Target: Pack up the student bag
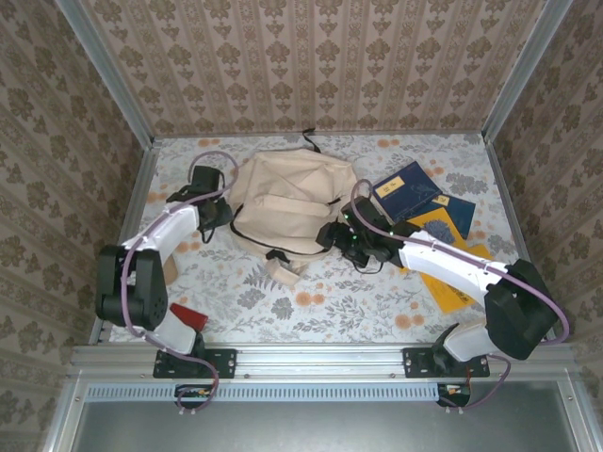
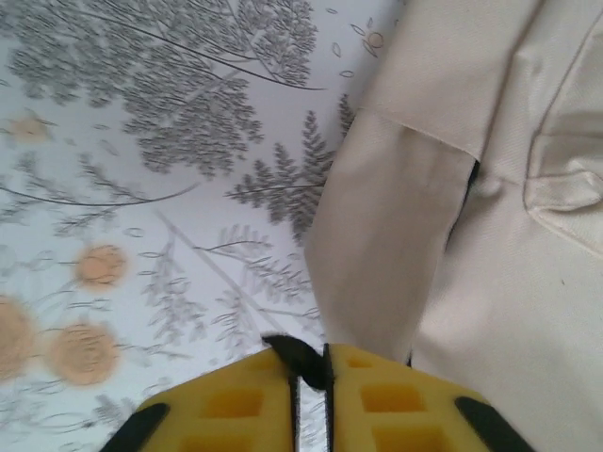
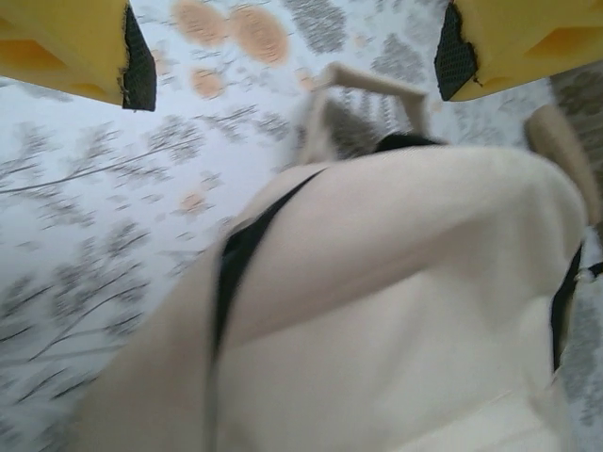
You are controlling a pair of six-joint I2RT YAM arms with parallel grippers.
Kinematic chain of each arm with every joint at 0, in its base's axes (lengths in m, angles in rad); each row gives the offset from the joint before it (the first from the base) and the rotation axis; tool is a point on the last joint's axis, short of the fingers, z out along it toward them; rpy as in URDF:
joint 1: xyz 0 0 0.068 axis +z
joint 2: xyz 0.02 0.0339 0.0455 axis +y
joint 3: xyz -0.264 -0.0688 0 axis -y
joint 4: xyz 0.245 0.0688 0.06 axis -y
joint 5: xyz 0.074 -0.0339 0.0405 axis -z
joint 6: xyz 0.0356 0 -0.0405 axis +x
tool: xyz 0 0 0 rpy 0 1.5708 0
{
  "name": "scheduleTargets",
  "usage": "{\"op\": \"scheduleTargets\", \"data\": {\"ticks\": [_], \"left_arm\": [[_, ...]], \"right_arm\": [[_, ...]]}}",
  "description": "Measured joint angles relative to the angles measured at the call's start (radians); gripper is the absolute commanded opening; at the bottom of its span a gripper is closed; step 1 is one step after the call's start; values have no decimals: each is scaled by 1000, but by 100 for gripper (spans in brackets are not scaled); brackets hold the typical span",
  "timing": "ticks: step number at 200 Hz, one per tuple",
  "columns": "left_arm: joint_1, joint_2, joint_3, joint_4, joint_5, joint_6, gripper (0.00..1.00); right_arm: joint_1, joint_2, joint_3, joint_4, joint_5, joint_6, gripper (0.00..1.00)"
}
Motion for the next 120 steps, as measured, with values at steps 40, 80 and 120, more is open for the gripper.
{"op": "scheduleTargets", "data": {"ticks": [40,80,120], "left_arm": [[6,-133,-6,-42,79,8,64],[-47,-132,-5,-20,237,35,49],[-98,18,14,8,306,35,30]], "right_arm": [[-48,18,73,-90,30,-126,80],[-44,129,164,-59,1,-171,76],[-43,269,198,-43,-21,-174,71]]}}
